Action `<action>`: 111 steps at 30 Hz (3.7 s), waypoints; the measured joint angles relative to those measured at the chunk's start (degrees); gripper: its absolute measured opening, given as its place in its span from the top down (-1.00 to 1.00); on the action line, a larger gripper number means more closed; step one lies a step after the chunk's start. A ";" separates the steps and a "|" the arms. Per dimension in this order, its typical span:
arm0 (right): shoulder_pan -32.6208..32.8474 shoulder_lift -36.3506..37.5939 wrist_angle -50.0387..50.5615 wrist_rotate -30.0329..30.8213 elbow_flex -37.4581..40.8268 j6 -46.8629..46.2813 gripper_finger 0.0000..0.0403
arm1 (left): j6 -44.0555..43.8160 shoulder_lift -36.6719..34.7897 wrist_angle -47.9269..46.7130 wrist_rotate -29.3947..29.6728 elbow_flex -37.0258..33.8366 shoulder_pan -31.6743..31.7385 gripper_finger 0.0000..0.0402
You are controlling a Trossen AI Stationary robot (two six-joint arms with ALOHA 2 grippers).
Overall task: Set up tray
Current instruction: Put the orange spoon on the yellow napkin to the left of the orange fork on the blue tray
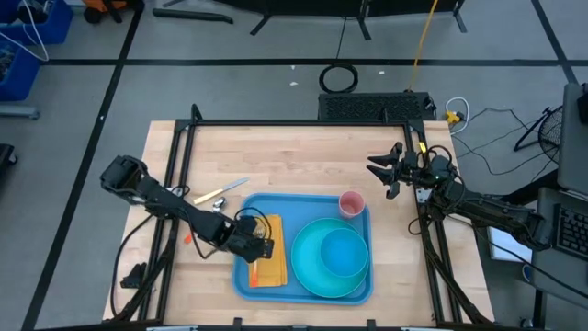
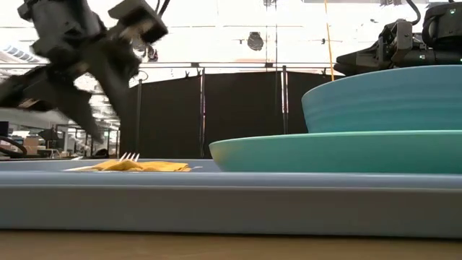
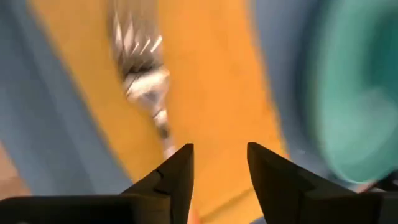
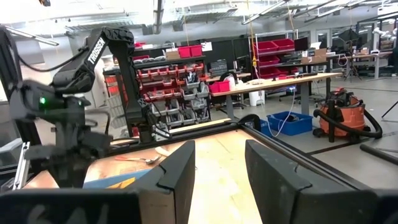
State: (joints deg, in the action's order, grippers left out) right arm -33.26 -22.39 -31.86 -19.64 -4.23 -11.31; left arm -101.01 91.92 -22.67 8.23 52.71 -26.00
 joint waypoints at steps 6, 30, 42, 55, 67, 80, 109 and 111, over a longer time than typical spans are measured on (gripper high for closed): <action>-0.02 -0.02 0.00 -0.02 0.00 0.00 0.35 | 15.62 -7.66 -1.26 15.16 0.26 -1.05 0.19; -0.01 -0.01 0.42 -0.01 0.00 0.00 0.35 | 1.04 -19.92 -36.48 -8.30 -12.89 -7.15 0.19; -0.01 -0.01 0.44 -0.01 0.00 0.00 0.35 | 2.18 -24.22 -31.19 -8.62 -22.45 -5.38 0.19; -0.02 -0.01 0.43 -0.01 0.00 0.00 0.35 | 8.21 -26.05 -30.92 -5.25 -24.50 -0.03 0.19; -0.01 0.00 0.44 -0.01 0.00 0.00 0.35 | 16.85 -25.96 -28.94 -4.09 -24.92 4.99 0.19; -0.01 -0.01 0.42 -0.02 0.00 -0.01 0.35 | 21.33 -26.47 -20.77 -8.84 -29.51 8.85 0.19; -0.01 -0.02 0.42 -0.02 0.00 -0.02 0.35 | 16.22 -28.57 -4.50 14.10 -11.96 1.17 0.95; 0.00 -0.02 0.42 -0.02 0.00 -0.02 0.35 | 16.31 -26.90 4.03 17.96 -11.73 -0.03 0.95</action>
State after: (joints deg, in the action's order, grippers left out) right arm -33.26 -22.41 -31.44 -19.66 -4.23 -11.33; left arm -84.71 65.02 -18.63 26.19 40.99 -26.03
